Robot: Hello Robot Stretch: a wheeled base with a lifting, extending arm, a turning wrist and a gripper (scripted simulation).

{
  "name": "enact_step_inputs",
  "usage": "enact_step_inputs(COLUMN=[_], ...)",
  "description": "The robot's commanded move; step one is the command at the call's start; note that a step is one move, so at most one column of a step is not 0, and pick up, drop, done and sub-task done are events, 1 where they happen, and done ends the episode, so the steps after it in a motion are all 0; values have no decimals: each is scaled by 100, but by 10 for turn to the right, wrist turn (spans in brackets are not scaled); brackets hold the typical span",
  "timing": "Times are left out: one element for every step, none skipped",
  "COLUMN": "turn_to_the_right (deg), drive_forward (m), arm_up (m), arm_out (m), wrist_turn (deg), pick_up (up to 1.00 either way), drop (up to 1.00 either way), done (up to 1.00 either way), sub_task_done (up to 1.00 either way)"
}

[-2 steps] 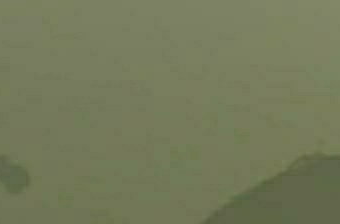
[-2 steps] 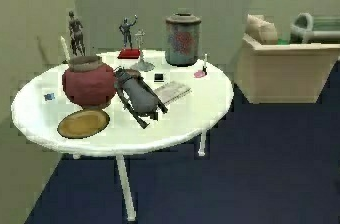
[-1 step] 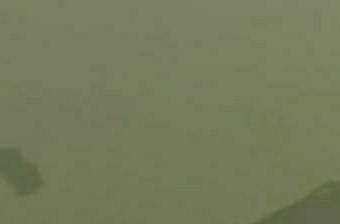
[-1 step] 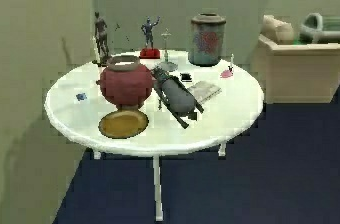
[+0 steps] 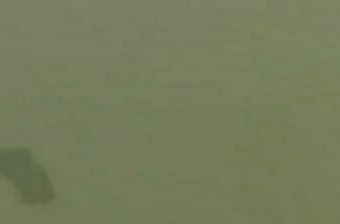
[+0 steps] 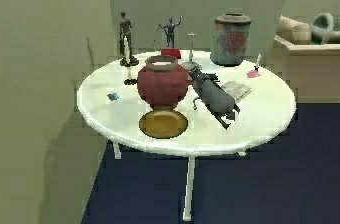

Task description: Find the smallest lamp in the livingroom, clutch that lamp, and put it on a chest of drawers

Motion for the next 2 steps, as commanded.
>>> enact_step_inputs(turn_to_the_right=[450,450], drive_forward=[0,0], arm_up=[0,0], arm_out=[0,0], wrist_turn=[0,0], pick_up=[0,0], drop=[0,0], done=[0,0], sub_task_done=[0,0])
